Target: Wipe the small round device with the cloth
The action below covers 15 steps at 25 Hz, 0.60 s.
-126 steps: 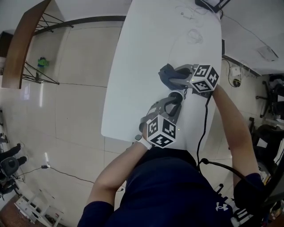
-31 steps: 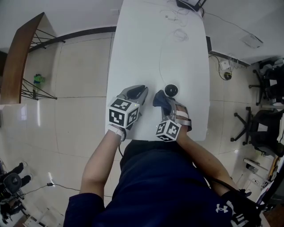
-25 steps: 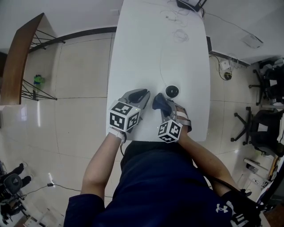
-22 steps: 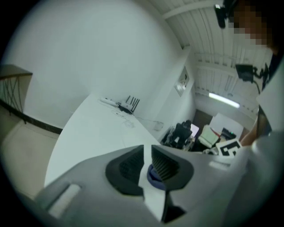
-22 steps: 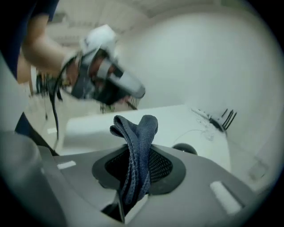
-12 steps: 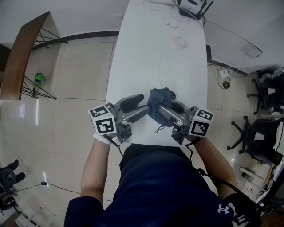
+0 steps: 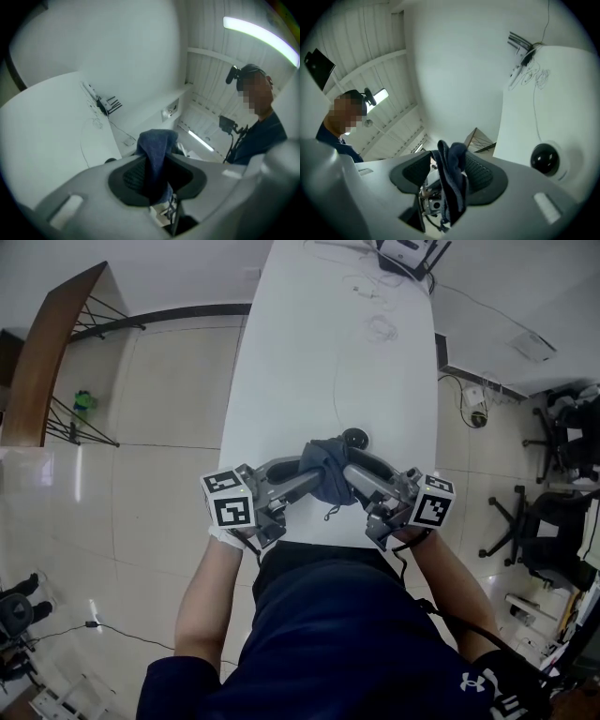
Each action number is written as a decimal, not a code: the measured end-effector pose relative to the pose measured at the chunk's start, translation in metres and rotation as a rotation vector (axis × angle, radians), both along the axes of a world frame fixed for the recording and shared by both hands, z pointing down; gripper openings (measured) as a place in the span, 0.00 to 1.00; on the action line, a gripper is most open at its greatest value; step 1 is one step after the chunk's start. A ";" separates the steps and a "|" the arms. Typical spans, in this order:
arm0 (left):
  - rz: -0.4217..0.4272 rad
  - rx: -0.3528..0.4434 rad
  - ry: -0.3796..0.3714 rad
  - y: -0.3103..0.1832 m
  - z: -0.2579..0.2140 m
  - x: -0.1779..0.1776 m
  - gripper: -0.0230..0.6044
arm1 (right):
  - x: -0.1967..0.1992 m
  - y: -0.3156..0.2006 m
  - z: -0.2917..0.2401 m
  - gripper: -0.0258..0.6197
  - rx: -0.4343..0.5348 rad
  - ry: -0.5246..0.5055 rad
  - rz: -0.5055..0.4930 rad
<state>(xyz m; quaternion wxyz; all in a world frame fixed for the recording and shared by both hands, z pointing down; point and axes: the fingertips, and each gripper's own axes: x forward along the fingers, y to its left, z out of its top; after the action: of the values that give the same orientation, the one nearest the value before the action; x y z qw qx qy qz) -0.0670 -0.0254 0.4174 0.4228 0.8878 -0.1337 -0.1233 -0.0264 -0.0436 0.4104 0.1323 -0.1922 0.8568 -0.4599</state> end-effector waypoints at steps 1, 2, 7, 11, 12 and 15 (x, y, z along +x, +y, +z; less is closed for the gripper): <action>-0.039 -0.016 0.001 -0.005 0.000 -0.008 0.18 | 0.015 -0.009 0.004 0.41 0.010 0.044 0.076; -0.080 -0.027 -0.006 -0.010 0.003 -0.016 0.18 | 0.033 -0.020 0.013 0.40 0.029 0.127 0.158; -0.116 0.034 -0.262 -0.031 0.038 -0.010 0.18 | 0.087 -0.057 0.090 0.39 0.117 0.649 0.233; -0.033 0.038 -0.371 -0.036 0.061 0.035 0.18 | 0.073 -0.055 0.116 0.40 0.092 0.665 0.132; -0.026 0.022 -0.377 -0.039 0.069 0.041 0.18 | 0.071 -0.055 0.120 0.41 0.091 0.671 0.123; -0.022 -0.059 -0.383 -0.050 0.098 0.047 0.18 | 0.068 -0.056 0.129 0.41 0.083 0.698 0.111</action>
<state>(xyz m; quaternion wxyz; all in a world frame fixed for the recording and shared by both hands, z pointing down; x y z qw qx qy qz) -0.0196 -0.0757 0.5153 0.4142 0.8807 -0.2248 0.0473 0.0414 -0.1000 0.5395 -0.1358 -0.3786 0.8566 -0.3232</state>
